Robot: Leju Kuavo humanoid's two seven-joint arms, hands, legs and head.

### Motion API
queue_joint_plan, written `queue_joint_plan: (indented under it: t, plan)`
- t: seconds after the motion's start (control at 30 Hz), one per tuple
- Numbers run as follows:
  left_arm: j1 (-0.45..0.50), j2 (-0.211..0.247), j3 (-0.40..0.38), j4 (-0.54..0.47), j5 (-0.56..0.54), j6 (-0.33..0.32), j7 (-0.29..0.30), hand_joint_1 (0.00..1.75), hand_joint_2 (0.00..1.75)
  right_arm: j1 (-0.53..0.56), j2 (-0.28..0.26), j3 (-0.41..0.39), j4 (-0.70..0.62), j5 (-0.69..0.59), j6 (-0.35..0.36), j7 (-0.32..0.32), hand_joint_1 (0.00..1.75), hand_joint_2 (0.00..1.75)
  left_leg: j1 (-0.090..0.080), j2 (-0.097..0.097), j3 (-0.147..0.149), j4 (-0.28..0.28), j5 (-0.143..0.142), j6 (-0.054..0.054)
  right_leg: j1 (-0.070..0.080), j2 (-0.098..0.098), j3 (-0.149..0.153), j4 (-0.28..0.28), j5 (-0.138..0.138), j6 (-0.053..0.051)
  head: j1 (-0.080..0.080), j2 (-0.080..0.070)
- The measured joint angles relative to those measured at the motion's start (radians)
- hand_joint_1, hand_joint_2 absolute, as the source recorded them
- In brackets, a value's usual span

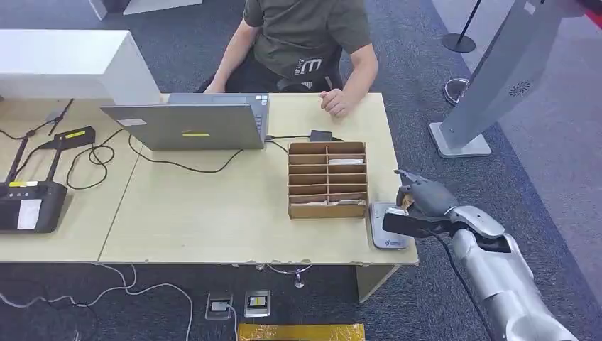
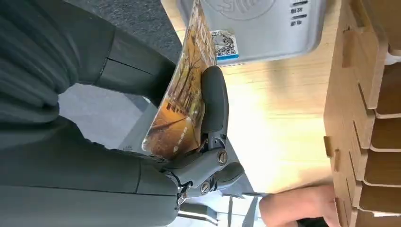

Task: Pass the card to the sensor for recognition and then transmit it.

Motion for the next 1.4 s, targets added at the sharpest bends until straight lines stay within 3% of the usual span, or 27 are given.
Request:
queue_joint_plan:
  t: [0.3,0.57,0.73,1.03,1.4]
  plan:
    - [0.0,-0.003,0.017,0.0,-0.006,0.009,0.0,0.0,0.0,-0.003,0.003,0.0,0.022,0.01,-0.043,0.003,1.75,1.75,0.0,0.0,-0.001,0.0,0.0,0.0,0.0,0.0,0.0,0.0,0.0,0.0,0.0,0.0]
    - [0.0,-0.002,0.027,0.0,-0.025,0.01,0.0,0.0,0.0,-0.104,-0.01,-0.047,-0.01,-0.008,-0.05,0.023,1.75,1.75,0.0,0.0,-0.001,0.001,0.0,0.0,-0.001,0.0,0.0,0.0,0.001,0.0,0.0,0.0]
    - [-0.001,-0.002,0.041,0.0,-0.043,0.007,-0.001,0.0,0.0,-0.206,-0.019,-0.097,-0.08,-0.025,0.001,0.04,1.75,1.75,-0.001,0.0,-0.001,0.001,0.0,0.0,-0.001,0.0,0.0,0.0,0.001,0.0,0.0,0.0]
    - [0.0,-0.009,0.048,0.0,-0.068,0.007,-0.012,0.0,0.0,-0.42,-0.031,-0.182,-0.16,-0.028,0.013,0.031,1.75,1.75,-0.001,0.0,-0.002,0.001,0.0,0.0,-0.001,0.0,0.0,0.0,0.001,0.0,0.0,0.0]
    - [-0.007,-0.016,0.06,0.0,-0.114,-0.002,-0.018,0.0,0.0,-0.419,0.111,-0.172,-0.096,0.039,-0.08,-0.015,1.75,1.75,0.0,-0.001,-0.002,0.001,0.002,-0.002,0.0,-0.001,0.0,0.001,0.001,0.0,0.0,0.0]
